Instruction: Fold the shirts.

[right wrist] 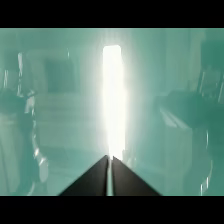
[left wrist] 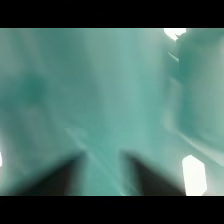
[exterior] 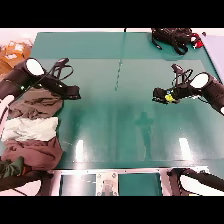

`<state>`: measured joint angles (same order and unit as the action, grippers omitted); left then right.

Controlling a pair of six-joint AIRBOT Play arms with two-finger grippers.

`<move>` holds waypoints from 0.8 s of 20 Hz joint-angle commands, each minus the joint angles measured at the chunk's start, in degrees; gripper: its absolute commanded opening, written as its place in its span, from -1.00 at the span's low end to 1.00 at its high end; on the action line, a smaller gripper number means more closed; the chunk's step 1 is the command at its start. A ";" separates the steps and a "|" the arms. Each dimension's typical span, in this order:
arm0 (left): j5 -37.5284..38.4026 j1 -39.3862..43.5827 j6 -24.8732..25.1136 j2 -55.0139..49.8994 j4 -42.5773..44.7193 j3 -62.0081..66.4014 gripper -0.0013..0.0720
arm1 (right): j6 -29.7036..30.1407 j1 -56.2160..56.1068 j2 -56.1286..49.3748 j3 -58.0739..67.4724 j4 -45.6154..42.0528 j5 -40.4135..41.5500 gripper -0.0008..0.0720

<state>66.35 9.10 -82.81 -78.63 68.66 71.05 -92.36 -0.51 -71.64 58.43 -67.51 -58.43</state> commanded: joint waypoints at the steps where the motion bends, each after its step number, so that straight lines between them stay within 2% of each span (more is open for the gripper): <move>1: -8.20 -0.04 -5.07 0.04 22.97 0.48 1.00 | -0.13 -0.04 -0.02 -0.02 -0.02 3.37 -0.46; 2: -7.48 -0.39 -6.58 -0.09 29.99 0.48 1.00 | -0.13 -0.04 -0.02 -0.02 0.00 3.43 -0.22; 4: -3.37 -2.62 -9.38 -0.09 39.45 0.44 1.00 | -0.11 -0.02 -0.02 -0.02 -0.20 3.56 -0.16; 5: -1.33 -4.66 -9.31 -0.22 40.19 0.44 1.00 | -0.11 0.02 -0.02 -0.02 -0.22 3.78 -0.16; 9: 3.06 -16.35 -9.31 -0.46 37.88 -1.90 1.00 | -0.11 0.00 -0.22 -0.02 -0.20 4.70 -0.16; 11: -0.85 -21.42 -8.55 -0.94 32.92 -4.63 1.00 | -0.11 0.00 -0.46 -0.02 -0.20 5.20 -0.14; 13: -4.96 -24.35 -4.68 -2.86 26.58 -6.78 1.00 | -0.11 0.00 -0.50 -0.02 -0.20 6.01 -0.14; 16: -5.86 -24.61 -0.92 -7.30 22.10 -7.02 1.00 | -0.13 0.00 -0.50 -0.02 -0.17 6.38 -0.14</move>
<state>62.46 -13.37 -87.48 -82.89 96.31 65.12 -92.47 -0.51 -72.10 58.43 -67.68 -52.73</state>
